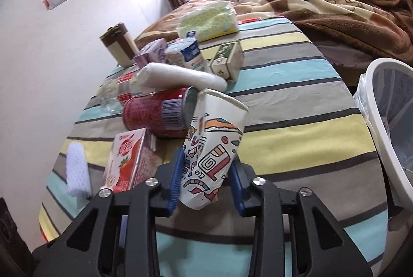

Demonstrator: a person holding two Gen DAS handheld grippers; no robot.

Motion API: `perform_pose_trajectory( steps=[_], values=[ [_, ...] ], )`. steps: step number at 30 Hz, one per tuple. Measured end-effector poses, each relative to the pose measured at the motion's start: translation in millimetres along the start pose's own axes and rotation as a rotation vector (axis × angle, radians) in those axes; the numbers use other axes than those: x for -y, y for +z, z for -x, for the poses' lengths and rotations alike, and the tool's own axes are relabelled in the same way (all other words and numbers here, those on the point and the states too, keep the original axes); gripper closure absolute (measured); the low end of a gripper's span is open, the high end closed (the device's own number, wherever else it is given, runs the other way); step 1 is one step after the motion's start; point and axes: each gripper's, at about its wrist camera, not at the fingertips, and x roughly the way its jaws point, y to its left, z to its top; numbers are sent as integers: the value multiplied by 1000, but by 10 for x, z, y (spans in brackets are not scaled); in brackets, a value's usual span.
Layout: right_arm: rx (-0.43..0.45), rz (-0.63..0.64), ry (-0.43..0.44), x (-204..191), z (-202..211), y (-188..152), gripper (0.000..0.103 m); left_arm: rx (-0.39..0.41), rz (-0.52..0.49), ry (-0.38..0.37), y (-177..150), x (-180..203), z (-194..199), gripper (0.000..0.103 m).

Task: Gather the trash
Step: 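Grasp the patterned paper cup with the right tool, then drop the paper cup into the bin with the right tool while the left tool drops the foam sleeve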

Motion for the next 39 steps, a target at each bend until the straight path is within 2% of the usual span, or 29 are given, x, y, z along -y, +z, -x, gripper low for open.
perform_pose_trajectory(
  steps=[6, 21, 39],
  values=[
    [17, 23, 12, 12, 93, -75, 78, 6, 5, -8, -9, 44, 46, 72],
    [90, 31, 12, 143, 488, -151, 79, 58, -19, -6, 68, 255, 204, 72],
    [204, 7, -51, 514, 1053, -124, 79, 115, -100, -58, 319, 845, 268, 72]
  ],
)
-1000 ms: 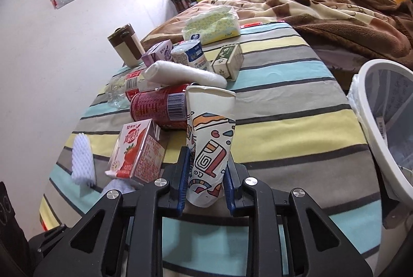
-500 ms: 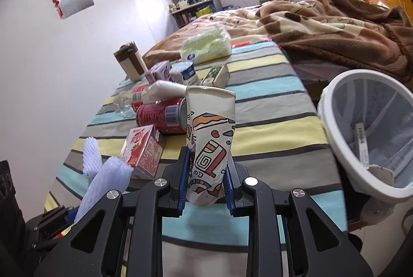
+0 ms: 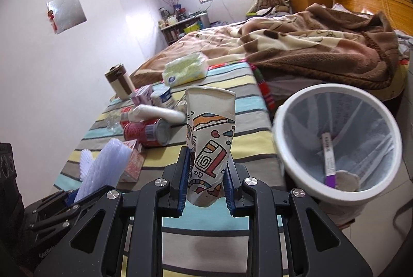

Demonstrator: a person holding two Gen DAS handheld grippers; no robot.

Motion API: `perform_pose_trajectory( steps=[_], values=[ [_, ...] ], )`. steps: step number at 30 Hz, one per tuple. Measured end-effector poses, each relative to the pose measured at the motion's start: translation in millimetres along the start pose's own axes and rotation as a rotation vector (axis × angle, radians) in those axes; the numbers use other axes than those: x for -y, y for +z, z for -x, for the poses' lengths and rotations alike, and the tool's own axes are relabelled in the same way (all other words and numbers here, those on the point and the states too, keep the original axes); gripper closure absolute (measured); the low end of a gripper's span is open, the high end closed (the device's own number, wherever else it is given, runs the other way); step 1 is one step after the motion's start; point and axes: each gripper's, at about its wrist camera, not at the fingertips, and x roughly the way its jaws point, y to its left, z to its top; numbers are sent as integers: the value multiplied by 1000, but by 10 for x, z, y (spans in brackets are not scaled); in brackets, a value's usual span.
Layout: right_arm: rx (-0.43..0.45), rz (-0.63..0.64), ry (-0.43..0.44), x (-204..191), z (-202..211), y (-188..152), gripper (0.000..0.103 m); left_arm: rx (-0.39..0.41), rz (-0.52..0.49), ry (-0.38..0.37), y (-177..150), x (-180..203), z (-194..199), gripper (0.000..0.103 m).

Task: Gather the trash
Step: 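Drop the paper cup into the bin with the right tool while the left tool drops the foam sleeve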

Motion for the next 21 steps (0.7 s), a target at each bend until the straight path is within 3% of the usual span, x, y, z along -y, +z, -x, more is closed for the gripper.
perform_pose_trajectory(
  steps=[21],
  values=[
    [62, -79, -150, 659, 268, 167, 78, 4, -122, -130, 388, 863, -398, 72]
  ],
)
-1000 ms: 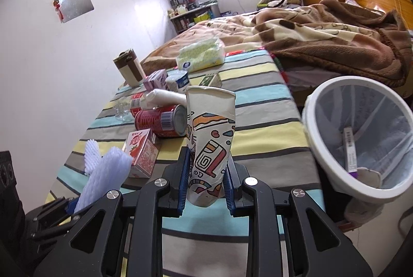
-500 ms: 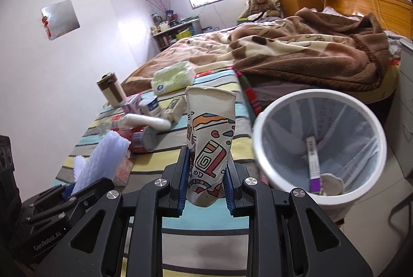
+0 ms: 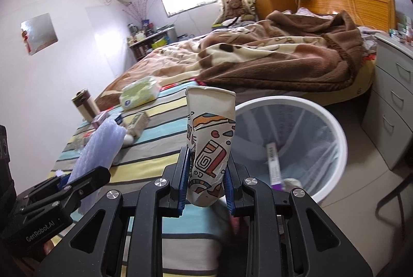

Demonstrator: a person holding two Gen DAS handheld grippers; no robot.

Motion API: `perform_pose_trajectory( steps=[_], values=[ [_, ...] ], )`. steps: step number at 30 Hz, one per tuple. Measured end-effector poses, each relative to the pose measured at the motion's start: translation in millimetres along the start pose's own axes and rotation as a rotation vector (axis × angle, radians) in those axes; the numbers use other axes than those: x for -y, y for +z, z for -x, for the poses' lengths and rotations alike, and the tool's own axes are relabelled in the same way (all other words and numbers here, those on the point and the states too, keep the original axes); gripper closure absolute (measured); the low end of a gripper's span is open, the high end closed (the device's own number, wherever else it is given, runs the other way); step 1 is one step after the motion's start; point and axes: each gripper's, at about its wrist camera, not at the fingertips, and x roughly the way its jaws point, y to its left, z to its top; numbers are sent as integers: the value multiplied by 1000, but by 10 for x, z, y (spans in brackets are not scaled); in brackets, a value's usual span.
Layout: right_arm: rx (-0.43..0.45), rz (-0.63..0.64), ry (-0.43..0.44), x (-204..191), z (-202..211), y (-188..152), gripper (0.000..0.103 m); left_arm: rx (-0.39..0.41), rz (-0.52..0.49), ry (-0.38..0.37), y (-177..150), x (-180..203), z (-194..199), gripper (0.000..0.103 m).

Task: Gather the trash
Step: 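Drop the paper cup into the bin with the right tool while the left tool drops the foam sleeve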

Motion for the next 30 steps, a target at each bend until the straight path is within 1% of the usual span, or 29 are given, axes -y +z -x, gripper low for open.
perform_pose_trajectory(
  steps=[7, 9, 15, 22, 30],
  values=[
    [-5, -39, -66, 301, -44, 73, 78, -19, -43, -50, 166, 276, -259, 72],
    [-9, -45, -77, 353, -65, 77, 78, -33, -46, -71, 212, 351, -369, 72],
    [-39, -55, -103, 509, -171, 96, 78, -64, -68, -96, 287, 545, -625, 72],
    [-77, -66, -120, 683, -231, 71, 78, -98, -79, -104, 288, 663, -856, 72],
    [-96, -67, -148, 770, -278, 78, 78, -126, -91, -107, 271, 755, -1057, 72]
  ],
)
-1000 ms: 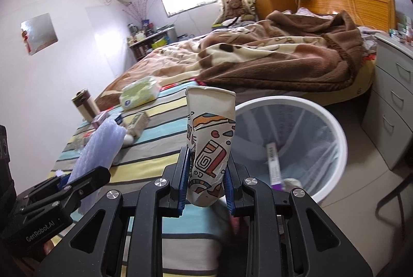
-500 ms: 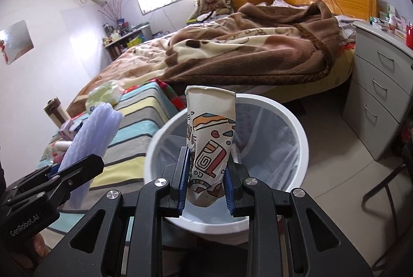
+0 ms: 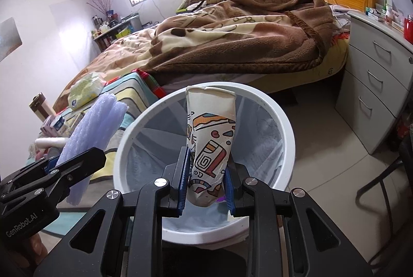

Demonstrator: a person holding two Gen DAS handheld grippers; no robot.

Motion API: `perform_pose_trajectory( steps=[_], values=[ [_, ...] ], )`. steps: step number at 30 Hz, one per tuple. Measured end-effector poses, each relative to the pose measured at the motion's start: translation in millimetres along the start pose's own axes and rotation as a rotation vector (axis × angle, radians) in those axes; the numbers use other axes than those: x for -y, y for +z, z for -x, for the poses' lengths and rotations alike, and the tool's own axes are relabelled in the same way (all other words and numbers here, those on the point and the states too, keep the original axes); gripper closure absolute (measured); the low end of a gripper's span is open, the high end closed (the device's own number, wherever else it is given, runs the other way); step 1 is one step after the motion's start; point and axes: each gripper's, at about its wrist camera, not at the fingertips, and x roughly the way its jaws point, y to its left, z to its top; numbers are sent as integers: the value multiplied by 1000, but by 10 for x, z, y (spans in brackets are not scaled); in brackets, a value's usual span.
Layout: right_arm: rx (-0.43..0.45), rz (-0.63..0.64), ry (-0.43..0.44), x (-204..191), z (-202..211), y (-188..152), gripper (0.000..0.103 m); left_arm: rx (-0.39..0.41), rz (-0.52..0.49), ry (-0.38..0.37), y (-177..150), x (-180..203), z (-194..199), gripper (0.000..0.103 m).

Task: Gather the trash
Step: 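Drop the paper cup into the bin with the right tool while the left tool drops the foam sleeve, then move both open tools back over the table clutter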

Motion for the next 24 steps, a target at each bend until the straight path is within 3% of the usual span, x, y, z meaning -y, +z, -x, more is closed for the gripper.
perform_pose_trajectory(
  steps=[4, 7, 9, 10, 15, 24],
  values=[
    [-16, -4, -18, 41, -38, 6, 78, -13, 14, -2, 15, -8, -88, 70],
    [-20, -2, -31, 43, -52, 8, 74, -11, 18, -19, 15, -29, -101, 61],
    [-21, -7, -30, 43, -48, 4, 53, -9, 22, -23, 15, -46, -97, 52],
    [-21, -9, -27, 41, -47, 3, 49, -6, 25, -27, 11, -52, -87, 52],
    [-15, -11, -19, 17, -21, -1, 48, 8, 29, -17, 3, -88, 6, 45],
    [8, -16, 6, -93, 68, -21, 48, 43, 41, 5, -30, -187, 264, 43]
  ],
)
